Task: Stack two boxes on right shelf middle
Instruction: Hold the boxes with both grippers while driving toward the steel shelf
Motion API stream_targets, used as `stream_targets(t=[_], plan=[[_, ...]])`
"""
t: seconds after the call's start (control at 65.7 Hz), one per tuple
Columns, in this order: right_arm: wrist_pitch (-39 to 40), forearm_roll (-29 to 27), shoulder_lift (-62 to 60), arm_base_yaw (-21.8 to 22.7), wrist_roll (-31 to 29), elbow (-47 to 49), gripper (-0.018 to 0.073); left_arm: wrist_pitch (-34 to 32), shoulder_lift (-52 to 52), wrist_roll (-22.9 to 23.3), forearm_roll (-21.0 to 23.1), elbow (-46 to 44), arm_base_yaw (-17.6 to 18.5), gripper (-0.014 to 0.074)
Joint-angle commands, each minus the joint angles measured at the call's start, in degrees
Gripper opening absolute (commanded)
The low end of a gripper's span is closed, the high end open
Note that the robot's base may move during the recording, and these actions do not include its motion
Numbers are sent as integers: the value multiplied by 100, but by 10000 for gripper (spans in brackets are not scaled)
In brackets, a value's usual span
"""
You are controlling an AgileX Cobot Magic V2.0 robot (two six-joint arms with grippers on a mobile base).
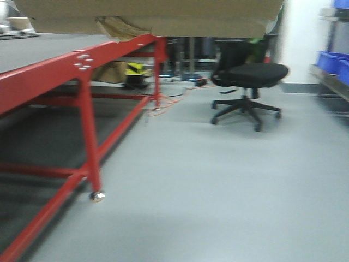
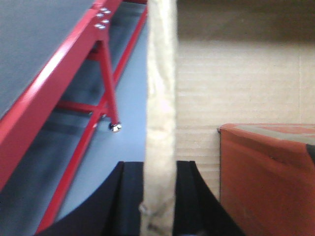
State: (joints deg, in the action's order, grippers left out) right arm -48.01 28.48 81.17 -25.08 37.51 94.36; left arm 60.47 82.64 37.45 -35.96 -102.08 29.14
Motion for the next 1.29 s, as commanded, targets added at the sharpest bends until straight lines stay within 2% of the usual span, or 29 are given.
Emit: stream_targets(t=[0.0,1.278], plan=[[99,278,-111,47,23,99,-153,-32,-74,32,-370,-73,-18,-111],[216,278,-111,47,23,99,-153,-32,-74,32,-452,-73,-18,-111]])
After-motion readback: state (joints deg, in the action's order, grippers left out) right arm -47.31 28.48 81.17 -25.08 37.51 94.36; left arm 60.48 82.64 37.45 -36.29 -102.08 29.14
